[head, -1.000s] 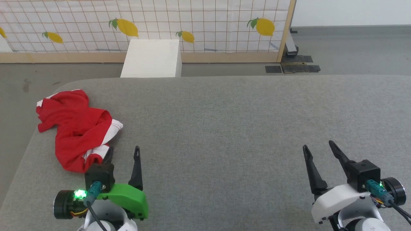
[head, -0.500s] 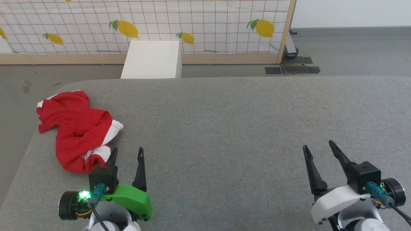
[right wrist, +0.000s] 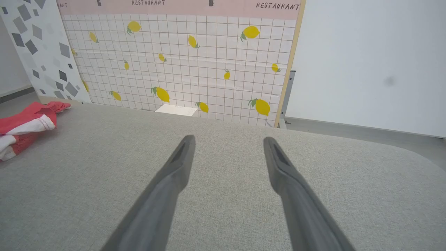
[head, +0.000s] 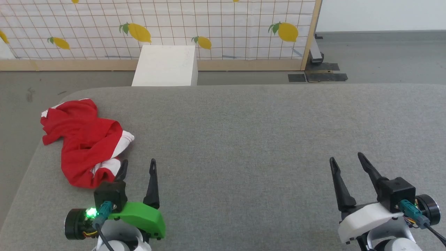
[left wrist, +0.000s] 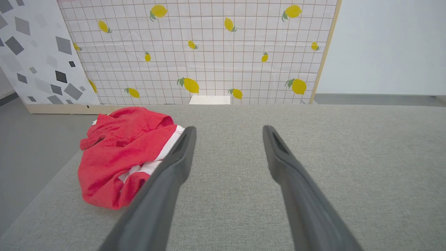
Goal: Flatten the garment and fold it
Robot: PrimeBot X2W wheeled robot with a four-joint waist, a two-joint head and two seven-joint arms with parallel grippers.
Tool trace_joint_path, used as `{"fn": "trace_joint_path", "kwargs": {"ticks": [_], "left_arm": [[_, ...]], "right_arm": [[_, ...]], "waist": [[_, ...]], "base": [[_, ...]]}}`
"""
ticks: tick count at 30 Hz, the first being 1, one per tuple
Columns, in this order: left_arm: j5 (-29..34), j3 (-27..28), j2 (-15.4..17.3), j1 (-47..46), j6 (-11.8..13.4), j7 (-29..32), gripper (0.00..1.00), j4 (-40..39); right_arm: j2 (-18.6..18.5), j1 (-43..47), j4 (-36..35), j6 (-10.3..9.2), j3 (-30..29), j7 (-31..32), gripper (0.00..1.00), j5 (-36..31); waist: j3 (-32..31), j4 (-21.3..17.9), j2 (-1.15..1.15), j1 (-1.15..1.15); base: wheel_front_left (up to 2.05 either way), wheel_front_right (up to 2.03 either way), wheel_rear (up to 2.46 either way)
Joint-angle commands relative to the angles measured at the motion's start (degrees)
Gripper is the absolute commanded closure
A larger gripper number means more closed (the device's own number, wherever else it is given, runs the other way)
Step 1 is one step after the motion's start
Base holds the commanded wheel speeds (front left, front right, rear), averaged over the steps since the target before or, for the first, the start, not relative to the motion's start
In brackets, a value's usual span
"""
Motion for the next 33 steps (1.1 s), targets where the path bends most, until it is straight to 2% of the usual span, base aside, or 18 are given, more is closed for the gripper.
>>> {"fn": "trace_joint_path", "kwargs": {"ticks": [1, 33], "left_arm": [[-0.3, -0.2, 0.0, -0.7, 0.5, -0.7, 0.0, 0.4], [-3.7, -2.0, -0.1, -1.4, 1.4, -4.4, 0.0, 4.2]], "right_arm": [[0.1, 0.0, 0.2, -0.03, -0.1, -0.7, 0.0, 0.5], [0.1, 0.2, 2.1, -0.06, -0.5, -4.5, 0.0, 1.8]], "waist": [[0.0, 0.0, 0.0, 0.0], [-0.9, 0.1, 0.0, 0.0]], "base": [[0.0, 0.0, 0.0], [0.0, 0.0, 0.0]]}}
